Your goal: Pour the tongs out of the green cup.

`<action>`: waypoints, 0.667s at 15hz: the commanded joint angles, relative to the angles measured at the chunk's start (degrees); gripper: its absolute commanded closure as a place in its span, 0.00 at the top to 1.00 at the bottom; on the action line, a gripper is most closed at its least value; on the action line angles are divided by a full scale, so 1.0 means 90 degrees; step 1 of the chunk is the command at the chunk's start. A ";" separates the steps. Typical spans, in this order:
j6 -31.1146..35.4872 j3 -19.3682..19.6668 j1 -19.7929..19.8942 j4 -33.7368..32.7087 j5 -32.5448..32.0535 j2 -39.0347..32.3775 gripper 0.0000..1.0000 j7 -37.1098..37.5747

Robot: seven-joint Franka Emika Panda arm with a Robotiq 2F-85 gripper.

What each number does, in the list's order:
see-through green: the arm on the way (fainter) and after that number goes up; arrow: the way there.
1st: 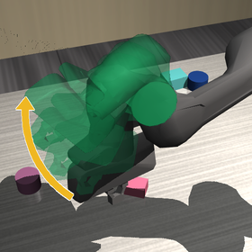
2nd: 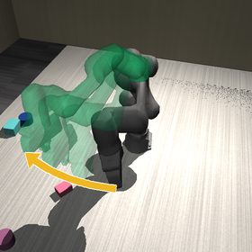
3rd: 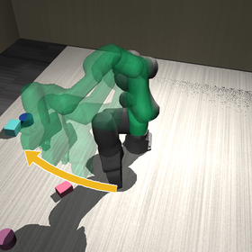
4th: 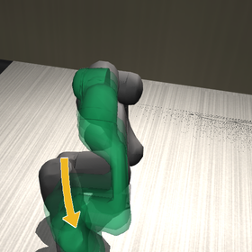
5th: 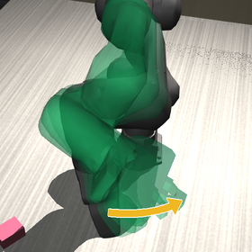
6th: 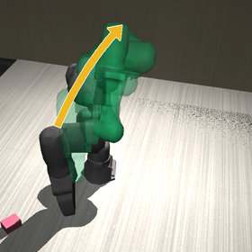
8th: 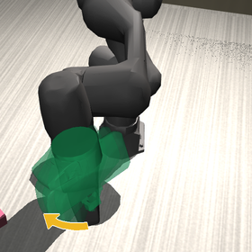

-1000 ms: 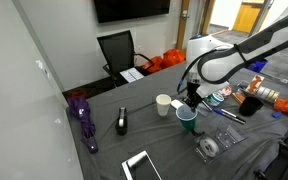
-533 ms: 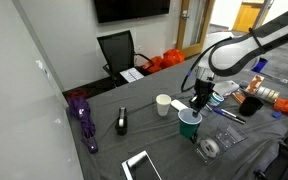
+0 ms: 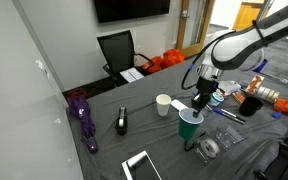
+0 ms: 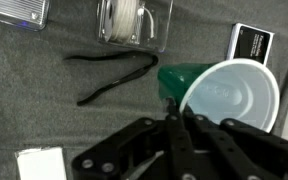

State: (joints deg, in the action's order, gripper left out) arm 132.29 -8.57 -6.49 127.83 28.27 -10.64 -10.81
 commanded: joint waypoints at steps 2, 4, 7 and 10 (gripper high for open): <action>-0.0511 -0.0053 0.0113 0.0195 0.0223 0.0465 0.01 -0.0151; -0.0404 -0.0024 0.0060 0.0141 0.0146 0.0445 0.01 0.0032; -0.0155 -0.0004 -0.0020 -0.0037 -0.0032 0.0247 0.01 0.0525; 0.0179 0.0001 -0.0092 -0.0279 -0.0183 -0.0061 0.01 0.1209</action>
State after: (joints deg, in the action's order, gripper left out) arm 131.04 -8.56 -6.60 127.58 28.05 -8.27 -5.03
